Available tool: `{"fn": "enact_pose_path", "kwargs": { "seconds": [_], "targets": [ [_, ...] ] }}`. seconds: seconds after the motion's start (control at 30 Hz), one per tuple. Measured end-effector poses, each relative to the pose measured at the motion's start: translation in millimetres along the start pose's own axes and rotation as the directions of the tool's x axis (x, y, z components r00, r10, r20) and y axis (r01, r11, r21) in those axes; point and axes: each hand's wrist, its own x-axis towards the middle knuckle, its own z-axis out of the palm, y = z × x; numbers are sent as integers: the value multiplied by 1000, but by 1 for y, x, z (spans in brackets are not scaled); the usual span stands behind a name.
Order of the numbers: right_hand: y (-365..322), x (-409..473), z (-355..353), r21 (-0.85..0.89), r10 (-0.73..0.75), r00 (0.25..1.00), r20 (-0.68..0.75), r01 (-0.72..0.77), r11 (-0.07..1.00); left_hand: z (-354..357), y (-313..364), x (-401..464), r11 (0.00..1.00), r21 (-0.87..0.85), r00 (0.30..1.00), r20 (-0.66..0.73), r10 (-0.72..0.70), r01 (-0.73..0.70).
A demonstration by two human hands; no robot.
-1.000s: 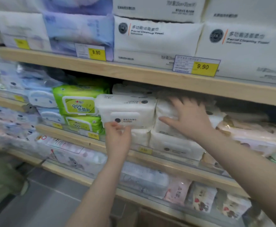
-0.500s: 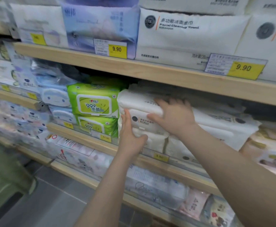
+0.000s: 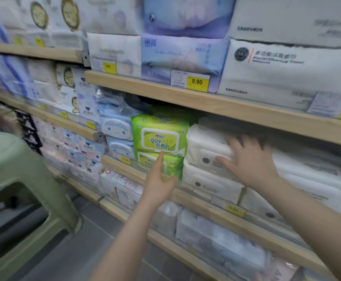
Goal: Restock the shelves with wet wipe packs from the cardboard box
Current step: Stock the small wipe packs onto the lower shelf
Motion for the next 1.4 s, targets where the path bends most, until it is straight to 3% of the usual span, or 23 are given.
{"fn": "enact_pose_path", "kwargs": {
  "seconds": [0.13,0.23,0.33,0.43,0.57,0.83,0.9,0.97,1.07,1.17,1.23,1.4],
  "targets": [
    [-47,26,-3,62,-167,983,-75,172,983,-40,-16,2,995,95,998,-52,38,-33],
    [-82,69,-6,156,-183,980,-76,193,969,-62,-22,24,975,197,991,-71,115,-99],
    [-103,110,10,242,-161,982,97,134,961,-70,-22,53,963,252,992,-48,113,-98],
    [-105,131,29,316,-132,970,204,62,947,-66,-23,76,984,155,996,-21,91,-87],
    [-96,130,33,357,-153,986,69,118,926,-54,-22,100,993,68,995,-12,97,-96],
    [-101,120,30,214,-82,996,-42,89,973,-50,-13,131,962,273,997,-73,21,-1],
    [-103,108,28,153,-102,993,-53,109,982,-45,-5,121,900,436,989,-140,52,15],
    [-95,86,29,79,-117,986,-116,127,989,-38,11,107,823,559,971,-126,205,-101],
    [-52,40,38,-81,-100,953,-285,80,993,-18,39,89,675,643,900,51,433,-361],
    [6,-3,45,-192,-34,933,-358,-38,981,22,61,72,532,635,810,284,514,-560],
    [29,-16,42,-176,-13,919,-395,-61,983,55,63,60,476,591,751,413,515,-652],
    [39,-2,48,-133,-7,928,-372,-46,990,94,54,66,420,703,766,280,578,-574]
  ]
}}
